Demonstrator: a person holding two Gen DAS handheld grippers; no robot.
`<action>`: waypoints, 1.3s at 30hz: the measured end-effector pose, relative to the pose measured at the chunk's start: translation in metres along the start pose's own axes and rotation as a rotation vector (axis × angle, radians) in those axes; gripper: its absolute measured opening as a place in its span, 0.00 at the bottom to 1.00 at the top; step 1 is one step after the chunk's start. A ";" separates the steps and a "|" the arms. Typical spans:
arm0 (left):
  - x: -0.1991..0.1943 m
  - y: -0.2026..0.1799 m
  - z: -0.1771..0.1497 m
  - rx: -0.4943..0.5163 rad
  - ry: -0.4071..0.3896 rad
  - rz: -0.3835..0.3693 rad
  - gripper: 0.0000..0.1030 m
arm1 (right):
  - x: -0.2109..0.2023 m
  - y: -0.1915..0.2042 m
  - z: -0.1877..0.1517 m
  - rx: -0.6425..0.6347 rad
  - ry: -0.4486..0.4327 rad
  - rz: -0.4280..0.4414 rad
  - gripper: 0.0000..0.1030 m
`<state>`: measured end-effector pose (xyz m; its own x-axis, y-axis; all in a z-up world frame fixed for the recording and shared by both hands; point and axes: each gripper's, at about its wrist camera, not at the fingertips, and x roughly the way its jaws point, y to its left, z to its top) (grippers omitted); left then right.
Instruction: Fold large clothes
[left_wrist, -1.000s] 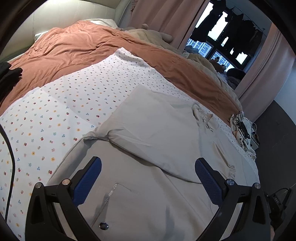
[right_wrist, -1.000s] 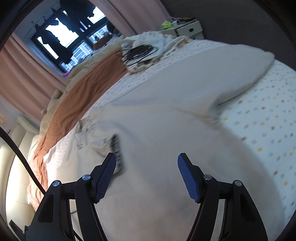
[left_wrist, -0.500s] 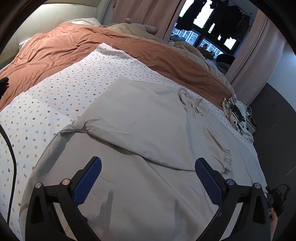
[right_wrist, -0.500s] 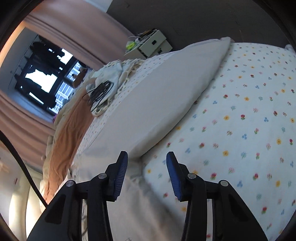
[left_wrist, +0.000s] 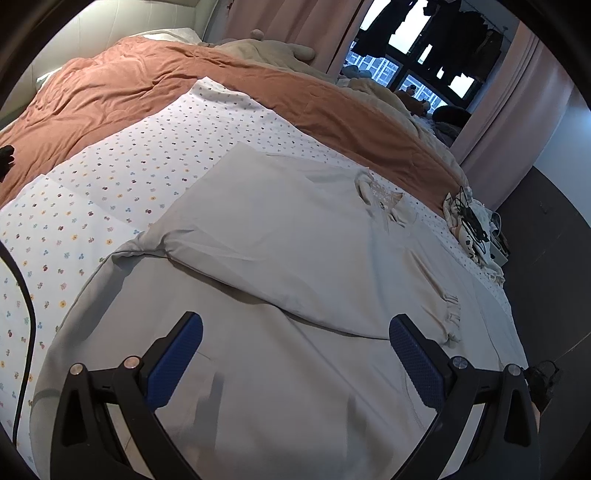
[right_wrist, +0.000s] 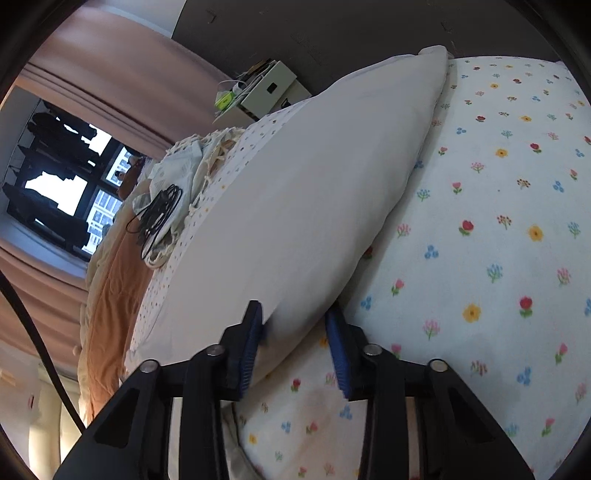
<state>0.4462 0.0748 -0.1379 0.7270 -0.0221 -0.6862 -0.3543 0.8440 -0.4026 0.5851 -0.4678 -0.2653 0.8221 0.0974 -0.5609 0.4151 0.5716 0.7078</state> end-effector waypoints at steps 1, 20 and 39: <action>0.000 0.000 0.000 0.000 0.003 -0.001 1.00 | 0.002 -0.001 0.000 -0.001 0.001 -0.004 0.08; 0.001 0.007 0.001 -0.037 0.006 -0.001 1.00 | -0.060 0.113 -0.053 -0.323 -0.026 0.228 0.00; -0.005 0.013 0.004 -0.100 -0.016 -0.046 1.00 | -0.062 0.081 -0.034 -0.178 -0.027 0.120 0.93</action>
<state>0.4401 0.0882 -0.1370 0.7527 -0.0505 -0.6564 -0.3765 0.7849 -0.4921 0.5544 -0.4004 -0.1878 0.8726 0.1530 -0.4639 0.2404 0.6923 0.6804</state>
